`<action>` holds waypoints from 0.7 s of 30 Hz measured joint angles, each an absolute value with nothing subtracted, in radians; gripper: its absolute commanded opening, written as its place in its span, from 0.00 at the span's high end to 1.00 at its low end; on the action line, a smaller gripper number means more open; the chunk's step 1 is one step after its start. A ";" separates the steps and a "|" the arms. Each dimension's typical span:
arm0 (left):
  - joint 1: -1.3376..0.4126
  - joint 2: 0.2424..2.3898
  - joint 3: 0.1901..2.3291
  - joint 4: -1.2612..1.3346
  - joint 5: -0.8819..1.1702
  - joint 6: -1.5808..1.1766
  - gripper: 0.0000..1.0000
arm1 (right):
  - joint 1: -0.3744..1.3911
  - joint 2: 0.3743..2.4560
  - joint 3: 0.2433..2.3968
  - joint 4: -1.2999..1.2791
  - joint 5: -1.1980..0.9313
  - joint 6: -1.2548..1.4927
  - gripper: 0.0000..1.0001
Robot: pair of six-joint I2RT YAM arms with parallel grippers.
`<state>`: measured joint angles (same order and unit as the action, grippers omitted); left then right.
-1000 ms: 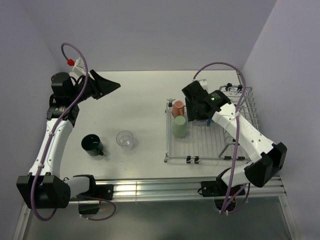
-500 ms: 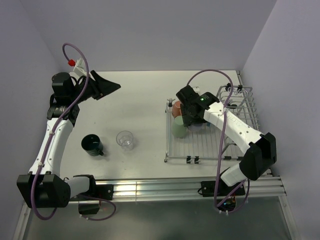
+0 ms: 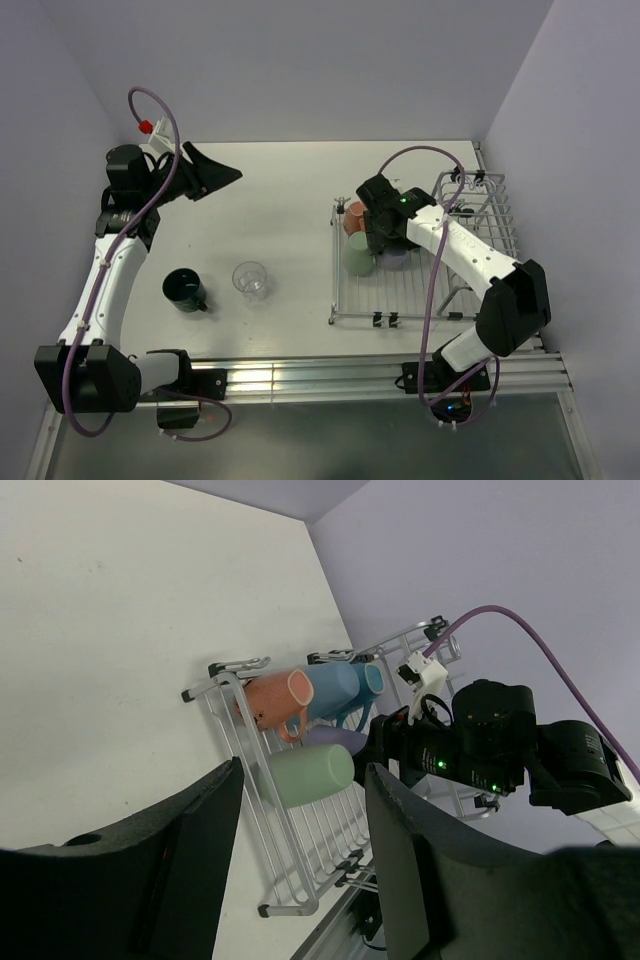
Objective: Load the cups into the dish rack
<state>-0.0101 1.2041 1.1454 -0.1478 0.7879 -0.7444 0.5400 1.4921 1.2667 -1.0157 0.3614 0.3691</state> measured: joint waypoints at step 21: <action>-0.010 1.222 1.145 -0.149 0.787 -0.742 0.42 | 0.518 1.508 1.237 -0.959 0.354 0.354 0.14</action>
<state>-0.0101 1.2221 1.1446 -0.1486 0.7872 -0.7422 0.5182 1.5082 1.2366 -0.9588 0.3542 0.3538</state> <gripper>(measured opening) 0.580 0.849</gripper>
